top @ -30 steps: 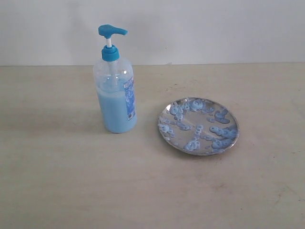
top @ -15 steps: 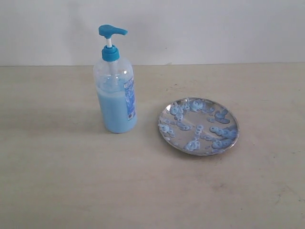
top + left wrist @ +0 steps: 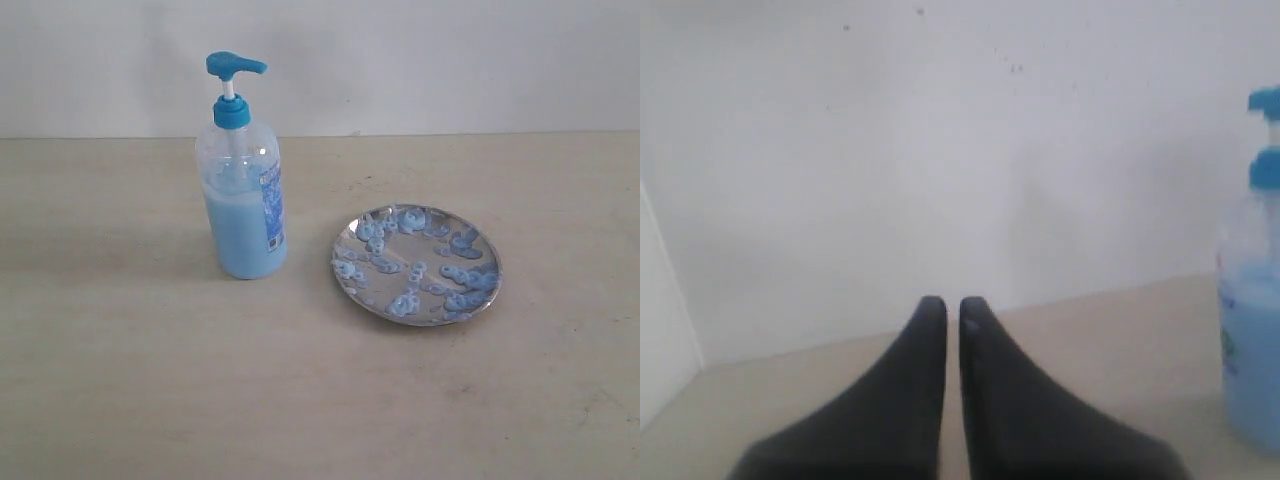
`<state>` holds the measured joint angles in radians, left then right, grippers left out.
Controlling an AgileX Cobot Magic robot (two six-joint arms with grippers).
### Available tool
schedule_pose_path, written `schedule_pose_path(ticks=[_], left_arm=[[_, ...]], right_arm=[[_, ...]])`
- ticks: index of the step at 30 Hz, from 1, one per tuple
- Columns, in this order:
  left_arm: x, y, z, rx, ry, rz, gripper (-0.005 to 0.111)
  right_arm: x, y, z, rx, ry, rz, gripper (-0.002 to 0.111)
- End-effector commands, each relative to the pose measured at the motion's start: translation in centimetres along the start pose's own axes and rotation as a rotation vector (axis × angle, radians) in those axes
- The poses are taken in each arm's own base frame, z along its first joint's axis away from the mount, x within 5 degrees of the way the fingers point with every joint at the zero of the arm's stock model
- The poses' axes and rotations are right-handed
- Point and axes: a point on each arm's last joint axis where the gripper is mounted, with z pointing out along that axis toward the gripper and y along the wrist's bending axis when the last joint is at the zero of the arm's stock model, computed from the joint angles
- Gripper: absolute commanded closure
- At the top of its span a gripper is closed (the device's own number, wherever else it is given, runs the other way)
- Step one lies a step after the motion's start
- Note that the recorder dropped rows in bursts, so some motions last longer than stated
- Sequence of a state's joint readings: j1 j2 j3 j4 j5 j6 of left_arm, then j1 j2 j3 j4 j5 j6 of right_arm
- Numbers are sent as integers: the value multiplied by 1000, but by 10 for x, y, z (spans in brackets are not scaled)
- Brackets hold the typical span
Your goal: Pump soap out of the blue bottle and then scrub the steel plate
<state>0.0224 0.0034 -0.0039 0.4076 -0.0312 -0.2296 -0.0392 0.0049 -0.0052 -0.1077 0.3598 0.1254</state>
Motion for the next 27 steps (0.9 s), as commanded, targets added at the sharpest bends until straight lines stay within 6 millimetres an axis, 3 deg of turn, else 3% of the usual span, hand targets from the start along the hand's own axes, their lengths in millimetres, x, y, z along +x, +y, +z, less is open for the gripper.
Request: schedule_pose_path(ticks=[1,7,14,17,27], left_arm=[[3,1,0,-16,18,-377,103],[35,-9,-8,41,402,-306,103],[35,-11,-7,52,399,-369,103],[34,-10,-7,63,383,-249,103],[28,-8,-5,48,315,-240,103]], right_arm=[[0,0,0,-1,-11,-6,108],[0,0,0,-1,-11,-6,108],[0,0,0,-1,-13,-6,108],[0,0,0,-1,-13,-6,108],[0,0,0,-1,-13,-6,108]])
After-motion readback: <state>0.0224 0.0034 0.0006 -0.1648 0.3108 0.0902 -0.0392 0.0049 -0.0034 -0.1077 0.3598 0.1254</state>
